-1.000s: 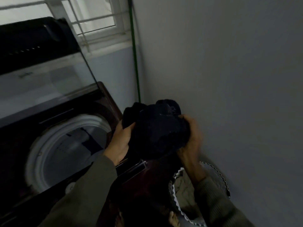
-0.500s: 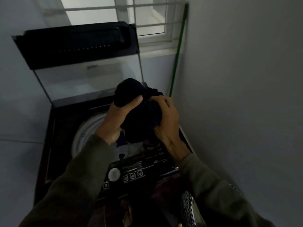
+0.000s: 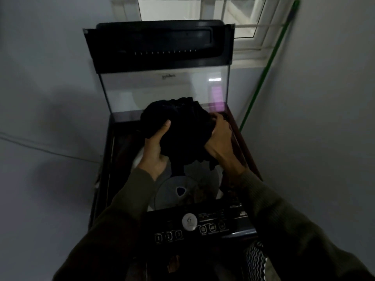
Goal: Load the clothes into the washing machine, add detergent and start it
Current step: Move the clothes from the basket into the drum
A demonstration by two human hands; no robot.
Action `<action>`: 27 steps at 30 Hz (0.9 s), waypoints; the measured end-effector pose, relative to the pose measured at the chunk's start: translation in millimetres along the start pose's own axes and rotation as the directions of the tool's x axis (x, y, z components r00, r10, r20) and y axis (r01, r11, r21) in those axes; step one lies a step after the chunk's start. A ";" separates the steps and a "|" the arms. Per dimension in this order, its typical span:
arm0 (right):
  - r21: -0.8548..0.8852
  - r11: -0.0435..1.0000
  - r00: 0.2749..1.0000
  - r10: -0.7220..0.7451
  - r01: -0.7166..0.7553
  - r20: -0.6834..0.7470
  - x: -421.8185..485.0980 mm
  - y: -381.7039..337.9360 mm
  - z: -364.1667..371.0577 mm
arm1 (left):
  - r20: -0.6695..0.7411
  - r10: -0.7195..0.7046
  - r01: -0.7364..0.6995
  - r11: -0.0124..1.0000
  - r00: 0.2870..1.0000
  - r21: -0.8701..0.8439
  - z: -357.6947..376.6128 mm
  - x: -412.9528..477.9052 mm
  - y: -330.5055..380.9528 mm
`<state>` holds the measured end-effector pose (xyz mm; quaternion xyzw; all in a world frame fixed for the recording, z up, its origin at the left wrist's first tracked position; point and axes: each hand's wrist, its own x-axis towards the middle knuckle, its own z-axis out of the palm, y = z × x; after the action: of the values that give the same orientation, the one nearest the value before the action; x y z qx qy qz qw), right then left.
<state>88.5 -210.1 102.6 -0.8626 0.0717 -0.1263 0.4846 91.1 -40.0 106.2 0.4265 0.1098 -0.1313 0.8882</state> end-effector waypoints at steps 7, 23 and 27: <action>-0.038 0.925 0.857 0.364 -0.377 0.365 0.3 23.3 41.7 | -0.068 0.014 -0.007 0.993 0.998 0.114 -53.8 30.2 -10.3; 0.411 0.325 0.523 0.568 -0.852 0.636 3.2 87.1 122.1 | -0.347 -0.112 0.305 0.760 0.931 0.574 -147.4 99.3 -76.8; 0.382 0.375 0.474 0.855 -0.845 0.209 3.3 103.2 156.6 | -0.321 -0.204 0.350 0.789 0.925 0.505 -145.0 112.4 -89.1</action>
<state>136.5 -136.4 -63.1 -0.5687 0.4793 0.1177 0.6580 155.7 4.7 -82.0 0.6568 0.2395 -0.2325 0.6761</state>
